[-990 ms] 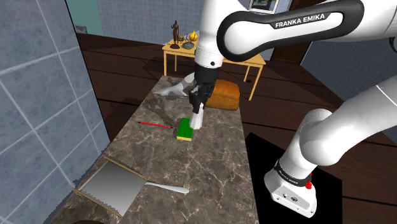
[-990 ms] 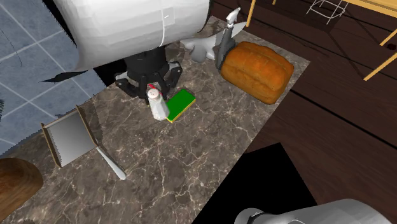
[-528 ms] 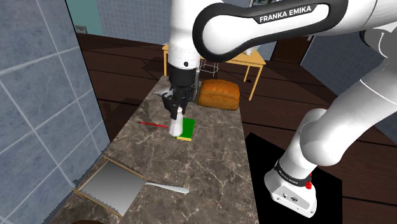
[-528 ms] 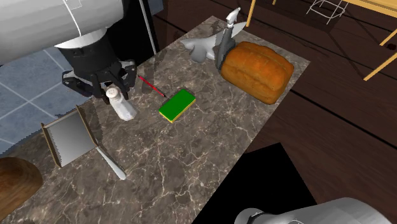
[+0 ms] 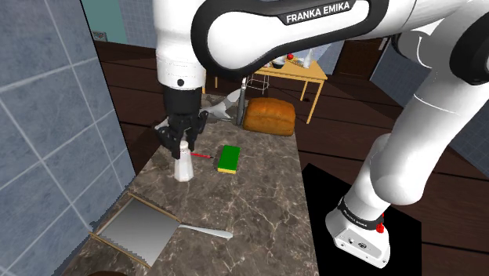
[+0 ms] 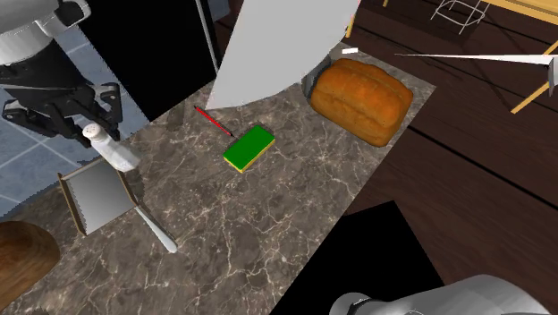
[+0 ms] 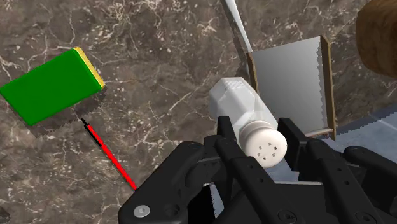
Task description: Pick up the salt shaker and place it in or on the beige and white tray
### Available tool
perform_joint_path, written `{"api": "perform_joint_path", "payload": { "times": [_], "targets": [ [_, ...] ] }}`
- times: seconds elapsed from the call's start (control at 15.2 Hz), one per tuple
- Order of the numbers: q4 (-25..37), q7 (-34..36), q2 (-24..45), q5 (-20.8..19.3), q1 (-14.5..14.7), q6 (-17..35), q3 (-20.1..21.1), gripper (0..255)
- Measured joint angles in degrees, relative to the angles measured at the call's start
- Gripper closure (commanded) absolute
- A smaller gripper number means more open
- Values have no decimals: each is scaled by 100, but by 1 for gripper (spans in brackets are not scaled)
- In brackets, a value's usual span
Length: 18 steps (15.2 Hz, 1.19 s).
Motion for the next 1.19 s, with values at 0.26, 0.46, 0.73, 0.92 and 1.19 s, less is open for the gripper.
{"api": "perform_joint_path", "payload": {
  "times": [0.26, 0.46, 0.73, 0.92, 1.19],
  "targets": [
    [1114, 683, 958, -582, 340, -282, 212, 255],
    [1939, 1097, 1655, -1003, 704, -514, 268, 255],
    [3137, 1518, 2585, -1507, 1291, -890, 228, 255],
    [3022, 1553, 2662, -1553, 1309, -711, 207, 255],
    [2729, 1567, 2674, -1567, 1270, -412, 193, 255]
  ]
}}
